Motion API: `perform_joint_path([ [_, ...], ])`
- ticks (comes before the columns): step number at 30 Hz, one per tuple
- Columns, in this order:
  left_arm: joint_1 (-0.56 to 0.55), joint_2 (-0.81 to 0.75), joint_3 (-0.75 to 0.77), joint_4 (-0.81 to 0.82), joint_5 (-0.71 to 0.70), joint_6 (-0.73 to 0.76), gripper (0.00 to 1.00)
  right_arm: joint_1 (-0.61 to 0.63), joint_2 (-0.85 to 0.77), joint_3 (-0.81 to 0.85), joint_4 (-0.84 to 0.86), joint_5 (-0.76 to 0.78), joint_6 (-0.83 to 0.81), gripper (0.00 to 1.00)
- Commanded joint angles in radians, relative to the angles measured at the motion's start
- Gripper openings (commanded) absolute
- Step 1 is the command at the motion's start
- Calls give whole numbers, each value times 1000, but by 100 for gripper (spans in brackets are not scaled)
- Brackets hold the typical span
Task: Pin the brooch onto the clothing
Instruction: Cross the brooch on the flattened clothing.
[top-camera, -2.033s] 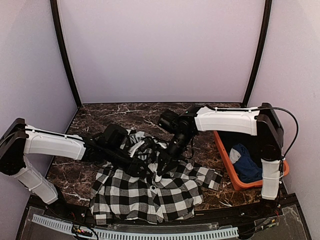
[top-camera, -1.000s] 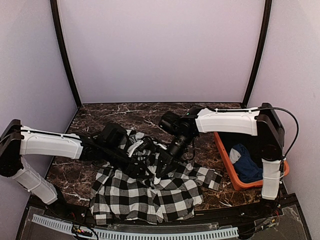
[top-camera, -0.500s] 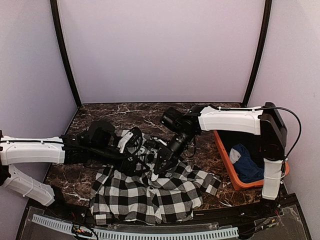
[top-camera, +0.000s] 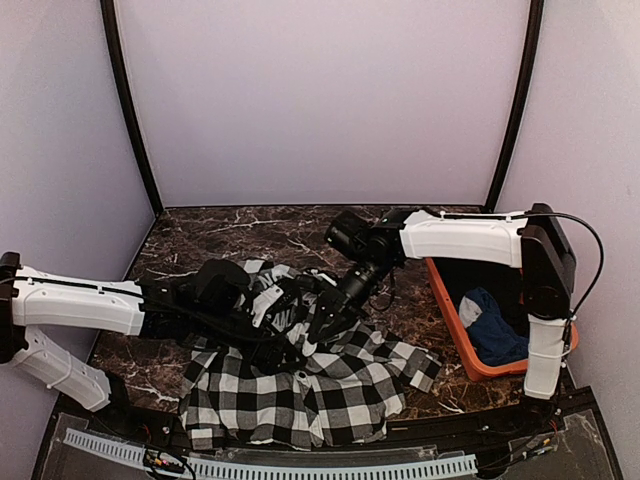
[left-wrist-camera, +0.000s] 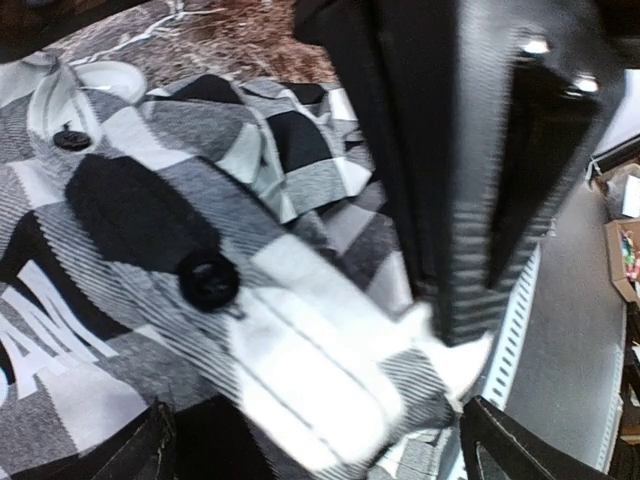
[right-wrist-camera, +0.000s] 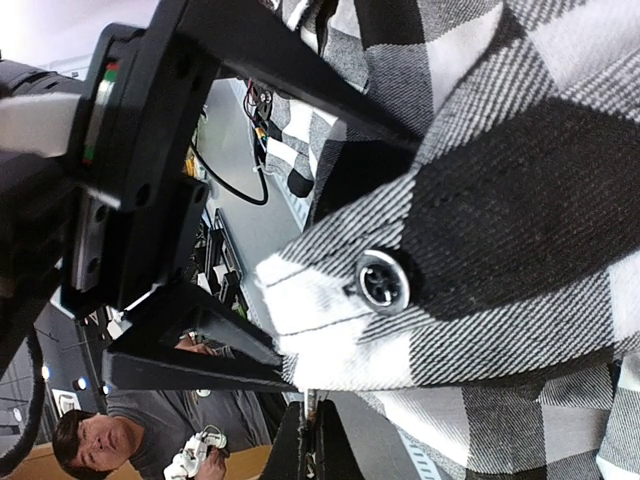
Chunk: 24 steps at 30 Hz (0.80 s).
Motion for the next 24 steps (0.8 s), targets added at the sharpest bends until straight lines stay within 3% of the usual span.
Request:
perform_joint_path([
  [1, -3, 26, 10, -39, -107, 6, 99, -7, -39, 0, 28, -40, 19, 0],
  [8, -3, 21, 5, -56, -171, 13, 81, -8, -50, -9, 30, -54, 20, 0],
  [13, -4, 1, 6, -75, -204, 27, 62, -9, -55, -22, 29, -63, 12, 0],
  [18, -2, -5, 10, -82, -236, 32, 55, 4, -56, -33, 28, -78, -9, 0],
  [24, -4, -7, 17, -77, -243, 34, 54, 28, -44, -45, 34, -102, -34, 0],
])
